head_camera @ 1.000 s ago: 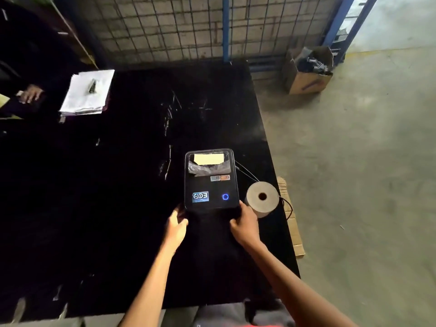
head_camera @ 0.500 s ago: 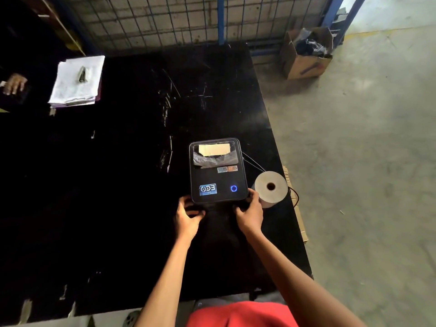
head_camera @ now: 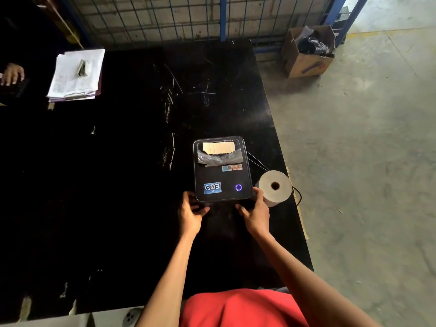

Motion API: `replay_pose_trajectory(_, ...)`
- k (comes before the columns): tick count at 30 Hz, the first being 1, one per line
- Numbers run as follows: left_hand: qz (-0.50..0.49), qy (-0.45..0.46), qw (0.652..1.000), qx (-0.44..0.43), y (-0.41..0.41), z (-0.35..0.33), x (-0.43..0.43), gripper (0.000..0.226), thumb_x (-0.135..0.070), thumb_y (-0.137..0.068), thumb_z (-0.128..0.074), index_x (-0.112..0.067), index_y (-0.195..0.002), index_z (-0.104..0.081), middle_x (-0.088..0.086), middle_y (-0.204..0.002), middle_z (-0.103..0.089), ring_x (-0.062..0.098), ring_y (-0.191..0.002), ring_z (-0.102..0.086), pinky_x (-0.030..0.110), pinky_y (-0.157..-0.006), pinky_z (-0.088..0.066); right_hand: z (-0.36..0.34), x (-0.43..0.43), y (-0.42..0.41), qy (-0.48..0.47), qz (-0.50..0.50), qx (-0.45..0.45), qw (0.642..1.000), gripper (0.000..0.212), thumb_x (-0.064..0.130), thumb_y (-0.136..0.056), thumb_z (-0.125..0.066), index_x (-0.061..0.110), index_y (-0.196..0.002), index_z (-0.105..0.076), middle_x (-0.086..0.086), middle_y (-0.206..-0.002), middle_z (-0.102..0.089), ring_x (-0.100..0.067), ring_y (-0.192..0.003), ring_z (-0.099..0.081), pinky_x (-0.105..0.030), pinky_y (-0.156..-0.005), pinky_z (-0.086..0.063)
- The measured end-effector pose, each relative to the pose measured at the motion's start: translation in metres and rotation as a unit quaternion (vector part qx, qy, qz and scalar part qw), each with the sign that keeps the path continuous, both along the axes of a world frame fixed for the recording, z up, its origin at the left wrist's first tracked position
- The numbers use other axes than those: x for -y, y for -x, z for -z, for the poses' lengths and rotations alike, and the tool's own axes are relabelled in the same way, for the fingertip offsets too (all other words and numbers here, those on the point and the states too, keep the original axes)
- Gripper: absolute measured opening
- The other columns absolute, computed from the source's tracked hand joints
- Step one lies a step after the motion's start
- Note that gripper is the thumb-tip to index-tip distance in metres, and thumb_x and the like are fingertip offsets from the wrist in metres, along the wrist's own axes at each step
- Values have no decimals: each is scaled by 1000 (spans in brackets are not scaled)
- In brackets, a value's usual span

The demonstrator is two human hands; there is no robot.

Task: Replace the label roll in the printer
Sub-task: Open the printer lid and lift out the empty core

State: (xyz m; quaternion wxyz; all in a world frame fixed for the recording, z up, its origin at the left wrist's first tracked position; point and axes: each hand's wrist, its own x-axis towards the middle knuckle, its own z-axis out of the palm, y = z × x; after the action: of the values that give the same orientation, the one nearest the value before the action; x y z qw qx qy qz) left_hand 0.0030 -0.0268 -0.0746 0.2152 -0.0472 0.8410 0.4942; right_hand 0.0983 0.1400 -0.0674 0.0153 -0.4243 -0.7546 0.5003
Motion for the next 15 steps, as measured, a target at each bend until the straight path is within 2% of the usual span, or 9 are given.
replay_pose_trajectory(2,5,3,1000,4,1,-2,1,79,22,-80,-66,0,-148,-32,26,-133,-55,25,-103,-57,5,-67,-52,-2,-3,-1,-7,-17,10,1000,67,23,-84,-81,32,-136,-39,-1,-133,-65,-15,-118,-59,-40,-100,-47)
replay_pose_trajectory(4,8,11,1000,16,0,-6,1,77,16,-83,-69,0,-149,-32,23,-134,-55,24,-107,-57,25,-86,-58,-6,-4,-1,-15,-34,21,999,67,21,-86,-79,29,-138,-38,-2,-135,-65,-21,-124,-61,-41,-100,-49)
replay_pose_trajectory(5,18,30,999,18,-2,-8,1,75,9,-83,-72,1,-147,-34,22,-135,-56,25,-113,-58,39,-96,-55,-7,-3,0,-25,-44,27,998,68,17,-87,-77,27,-141,-37,-3,-137,-64,-23,-126,-61,-42,-100,-50)
replay_pose_trajectory(6,28,55,998,20,-6,-10,1,76,2,-83,-75,1,-148,-34,21,-139,-55,28,-122,-57,46,-104,-49,-9,-1,-1,-41,-57,36,997,71,15,-87,-75,25,-145,-36,-5,-140,-62,-25,-128,-60,-44,-101,-50)
replay_pose_trajectory(8,38,84,996,11,-16,-15,1,80,-7,-84,-77,0,-151,-34,18,-150,-47,31,-138,-46,46,-115,-38,-13,2,-5,-76,-97,61,991,81,15,-86,-74,21,-155,-31,-7,-149,-52,-26,-135,-54,-44,-106,-49)
replay_pose_trajectory(10,47,83,995,-10,-24,-23,-4,77,-15,-86,-76,-3,-151,-37,15,-156,-41,29,-145,-37,43,-120,-31,-21,0,-8,-74,-121,74,987,86,20,-88,-73,20,-160,-26,-8,-157,-41,-26,-143,-43,-45,-112,-44)
replay_pose_trajectory(13,46,63,996,-34,-21,-38,-7,69,-24,-91,-71,-4,-150,-40,14,-159,-37,27,-150,-29,45,-122,-26,-36,-7,-6,-54,-123,38,990,68,21,-91,-70,19,-153,-41,-8,-152,-43,-26,-142,-41,-43,-115,-41)
replay_pose_trajectory(15,41,45,996,-70,-10,-51,-8,60,-24,-92,-70,-1,-144,-49,16,-152,-47,29,-145,-38,46,-119,-30,-51,-13,2,-60,-123,2,991,57,19,-92,-68,20,-146,-50,-6,-143,-50,-24,-135,-46,-39,-112,-43)
